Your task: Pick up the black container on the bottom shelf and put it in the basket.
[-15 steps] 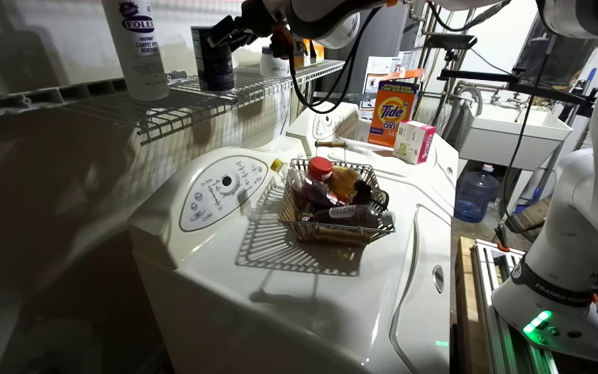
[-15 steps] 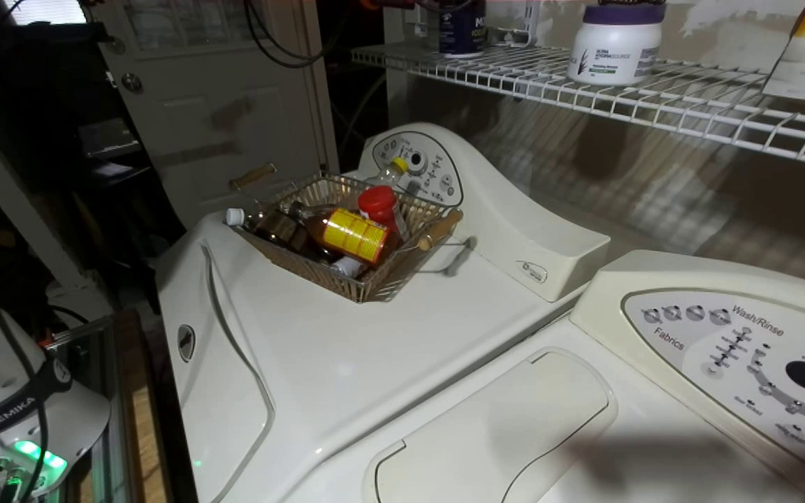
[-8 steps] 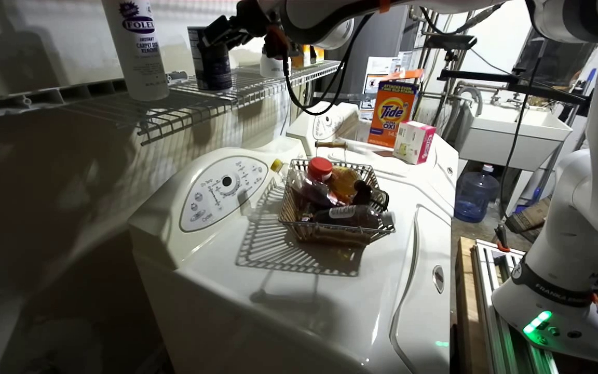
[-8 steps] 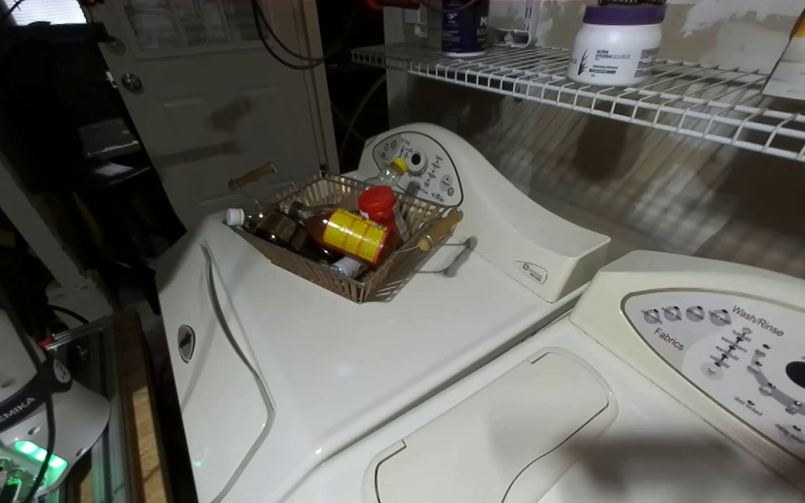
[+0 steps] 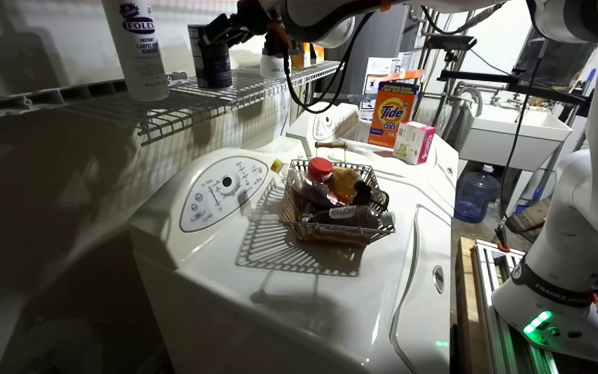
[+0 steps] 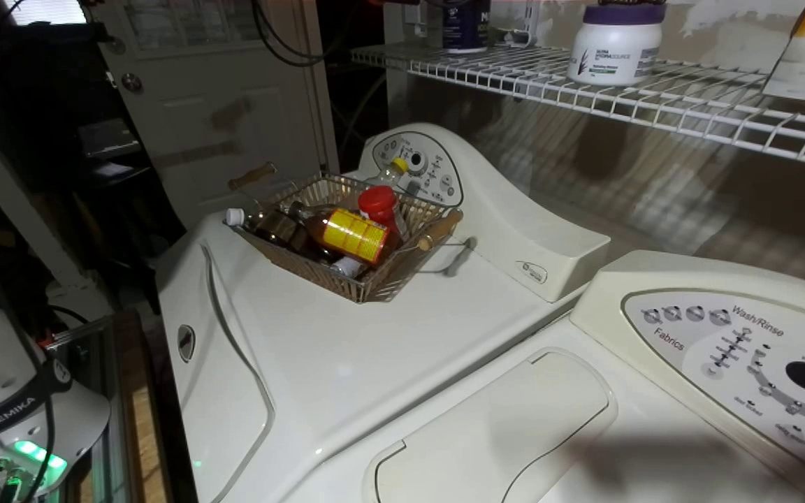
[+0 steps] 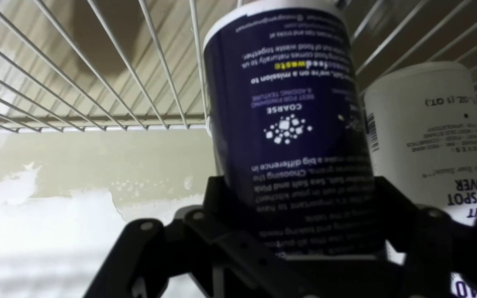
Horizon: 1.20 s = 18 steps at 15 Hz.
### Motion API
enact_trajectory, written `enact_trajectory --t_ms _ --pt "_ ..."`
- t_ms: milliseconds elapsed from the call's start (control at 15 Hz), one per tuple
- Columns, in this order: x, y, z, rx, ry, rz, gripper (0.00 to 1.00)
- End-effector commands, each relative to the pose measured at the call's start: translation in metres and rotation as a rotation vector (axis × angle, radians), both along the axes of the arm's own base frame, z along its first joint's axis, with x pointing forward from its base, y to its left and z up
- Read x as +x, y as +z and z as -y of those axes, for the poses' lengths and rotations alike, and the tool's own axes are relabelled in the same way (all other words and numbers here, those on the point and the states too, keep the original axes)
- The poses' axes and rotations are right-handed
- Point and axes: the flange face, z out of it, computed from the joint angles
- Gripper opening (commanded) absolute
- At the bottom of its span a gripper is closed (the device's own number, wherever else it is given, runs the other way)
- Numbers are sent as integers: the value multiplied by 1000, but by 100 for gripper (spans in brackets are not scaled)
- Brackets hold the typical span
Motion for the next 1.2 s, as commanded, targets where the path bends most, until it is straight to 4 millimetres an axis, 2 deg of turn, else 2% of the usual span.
enact_trajectory --t_ms 0,267,600,800,1133 --pt "-23 23 3 0 40 28 62" --pt "-46 32 -1 2 137 24 62" --pt "-78 31 0 2 292 -22 62" --pt "-96 23 7 3 397 -57 62" --pt "-125 -3 21 12 578 -108 62"
